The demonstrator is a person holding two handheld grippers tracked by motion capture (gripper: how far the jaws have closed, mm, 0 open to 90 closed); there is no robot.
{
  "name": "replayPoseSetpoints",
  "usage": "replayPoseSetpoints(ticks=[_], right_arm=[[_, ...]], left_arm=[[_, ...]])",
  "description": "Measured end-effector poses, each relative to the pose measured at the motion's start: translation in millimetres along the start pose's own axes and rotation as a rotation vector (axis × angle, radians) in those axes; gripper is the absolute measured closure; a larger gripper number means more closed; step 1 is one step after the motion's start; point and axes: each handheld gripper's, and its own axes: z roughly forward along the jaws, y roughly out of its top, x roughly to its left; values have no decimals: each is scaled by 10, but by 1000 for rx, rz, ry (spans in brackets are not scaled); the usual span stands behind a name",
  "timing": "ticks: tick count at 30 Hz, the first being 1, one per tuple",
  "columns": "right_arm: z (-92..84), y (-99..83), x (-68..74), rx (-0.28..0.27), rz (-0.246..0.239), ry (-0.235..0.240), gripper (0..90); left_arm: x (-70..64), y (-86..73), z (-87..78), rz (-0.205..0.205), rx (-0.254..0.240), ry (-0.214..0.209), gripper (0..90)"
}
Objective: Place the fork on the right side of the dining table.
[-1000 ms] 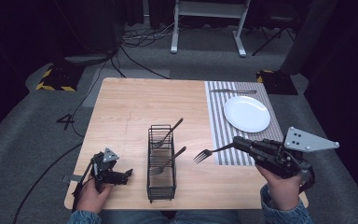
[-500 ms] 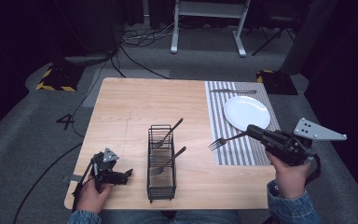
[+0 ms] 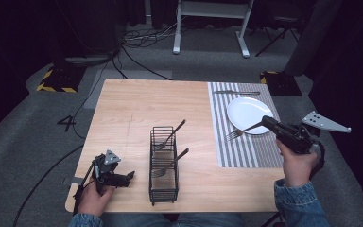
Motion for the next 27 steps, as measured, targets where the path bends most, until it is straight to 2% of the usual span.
replayPoseSetpoints(ticks=[4,12,19,27], right_arm=[[53,-83,-143,10,15,-69,866],[138,-259,-362,23,62,-125,866],[207,-364,-473,35,83,-146,866],[301,-466,-506,63,92,-150,866]], left_arm=[[0,-1,1,-1,-1,0,12],[0,0,0,0,0,0,12],[0,0,0,0,0,0,12],[-1,-1,1,-1,-1,0,12]])
